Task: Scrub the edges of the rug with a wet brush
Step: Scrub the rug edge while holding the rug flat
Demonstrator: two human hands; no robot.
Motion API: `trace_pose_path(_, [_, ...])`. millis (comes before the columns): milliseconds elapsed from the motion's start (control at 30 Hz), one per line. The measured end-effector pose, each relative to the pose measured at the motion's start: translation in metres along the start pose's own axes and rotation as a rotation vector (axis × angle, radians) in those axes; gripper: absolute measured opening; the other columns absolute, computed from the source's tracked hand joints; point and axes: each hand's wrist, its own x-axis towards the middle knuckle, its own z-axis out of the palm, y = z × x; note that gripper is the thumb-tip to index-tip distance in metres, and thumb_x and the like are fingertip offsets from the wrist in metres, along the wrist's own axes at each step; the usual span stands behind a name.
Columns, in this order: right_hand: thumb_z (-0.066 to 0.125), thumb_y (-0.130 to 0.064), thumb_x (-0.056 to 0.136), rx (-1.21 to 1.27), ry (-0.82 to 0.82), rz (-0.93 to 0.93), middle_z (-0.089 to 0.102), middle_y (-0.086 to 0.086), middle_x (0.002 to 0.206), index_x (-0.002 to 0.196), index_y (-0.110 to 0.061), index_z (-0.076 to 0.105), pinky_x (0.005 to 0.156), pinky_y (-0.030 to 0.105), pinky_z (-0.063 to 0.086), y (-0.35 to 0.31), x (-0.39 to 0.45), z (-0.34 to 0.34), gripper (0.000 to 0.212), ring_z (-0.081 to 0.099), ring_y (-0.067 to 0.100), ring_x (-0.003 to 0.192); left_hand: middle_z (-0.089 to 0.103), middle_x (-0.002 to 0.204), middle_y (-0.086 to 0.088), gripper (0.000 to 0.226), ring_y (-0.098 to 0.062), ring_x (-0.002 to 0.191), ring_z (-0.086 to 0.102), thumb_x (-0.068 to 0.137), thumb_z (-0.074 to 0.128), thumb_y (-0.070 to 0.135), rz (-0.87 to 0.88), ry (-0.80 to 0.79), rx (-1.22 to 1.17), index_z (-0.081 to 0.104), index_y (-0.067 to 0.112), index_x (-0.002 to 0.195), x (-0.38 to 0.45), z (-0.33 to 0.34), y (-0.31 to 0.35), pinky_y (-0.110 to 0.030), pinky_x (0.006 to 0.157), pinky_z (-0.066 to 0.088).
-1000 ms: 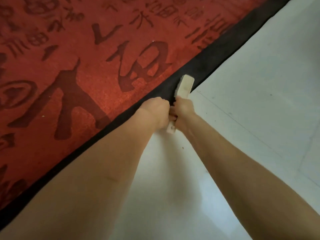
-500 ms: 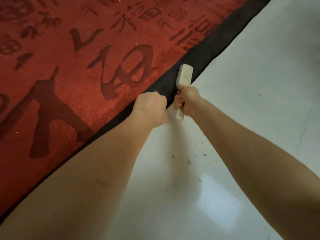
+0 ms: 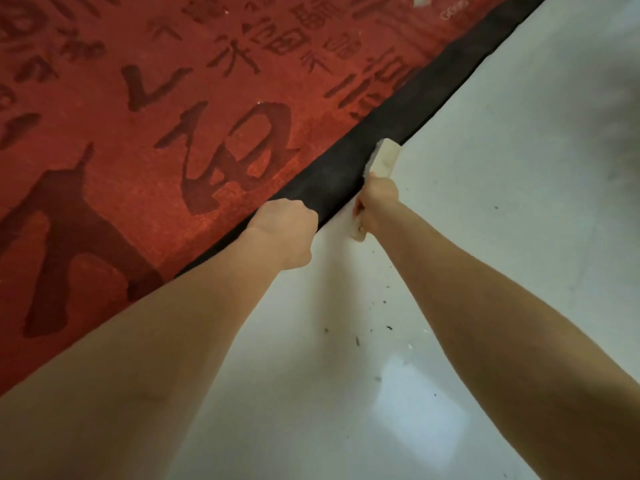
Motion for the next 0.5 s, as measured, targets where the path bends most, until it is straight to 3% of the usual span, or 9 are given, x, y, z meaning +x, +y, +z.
trace_pose_path(100, [0.031,-0.021,0.103,-0.164,0.02,-0.017,0.039,0.006,0.055,0.07,-0.01,0.04,0.034,0.019,0.027,0.005,0.004,-0.013,0.036,0.035,0.016,0.041,0.041,0.064,0.0,0.026,-0.021,0.069,0.047,0.082,0.052,0.01,0.016,-0.016,-0.022,0.037,0.015,0.063,0.004,0.0,-0.002,-0.031,0.061,0.037])
trace_pose_path(233, [0.027,0.0,0.092,-0.087,0.111,-0.005,0.035,0.005,0.061,0.065,-0.011,0.035,0.034,0.024,0.028,-0.038,0.033,-0.026,0.03,0.033,0.016,0.045,0.041,0.064,0.0,0.025,-0.022,0.068,0.047,0.081,0.053,0.009,0.004,-0.031,-0.003,0.037,0.015,0.062,0.004,0.003,-0.001,-0.03,0.056,0.036])
trace_pose_path(333, [0.029,-0.006,0.096,-0.18,0.02,-0.012,0.039,0.008,0.056,0.065,-0.008,0.039,0.037,0.025,0.03,-0.009,0.011,-0.018,0.033,0.037,0.018,0.043,0.042,0.064,0.0,0.025,-0.019,0.064,0.045,0.082,0.053,0.009,-0.018,-0.034,0.003,0.038,0.015,0.063,0.004,-0.001,0.001,-0.028,0.05,0.03])
trace_pose_path(400, [0.03,-0.017,0.101,-0.25,-0.032,0.0,0.041,0.009,0.054,0.068,-0.007,0.041,0.032,0.017,0.026,0.009,-0.004,-0.017,0.036,0.037,0.018,0.04,0.045,0.067,0.0,0.02,-0.02,0.068,0.046,0.082,0.053,0.01,-0.02,-0.034,-0.005,0.042,0.015,0.066,0.004,0.001,0.001,-0.028,0.055,0.032])
trace_pose_path(467, [0.029,-0.013,0.1,-0.232,-0.013,-0.006,0.039,0.008,0.058,0.069,-0.009,0.038,0.03,0.013,0.021,-0.008,0.01,-0.021,0.032,0.034,0.016,0.042,0.057,0.081,-0.003,0.004,-0.021,0.073,0.048,0.083,0.052,0.011,-0.012,-0.013,0.003,0.055,0.013,0.08,0.002,0.003,0.002,-0.03,0.06,0.035])
trace_pose_path(500, [0.026,-0.006,0.097,-0.203,0.011,-0.005,0.036,0.007,0.06,0.068,-0.01,0.036,0.03,0.017,0.022,-0.025,0.017,-0.022,0.031,0.031,0.015,0.043,0.062,0.088,-0.005,0.008,-0.022,0.075,0.05,0.083,0.052,0.012,-0.014,-0.013,0.012,0.059,0.013,0.087,0.002,0.003,0.002,-0.03,0.061,0.036])
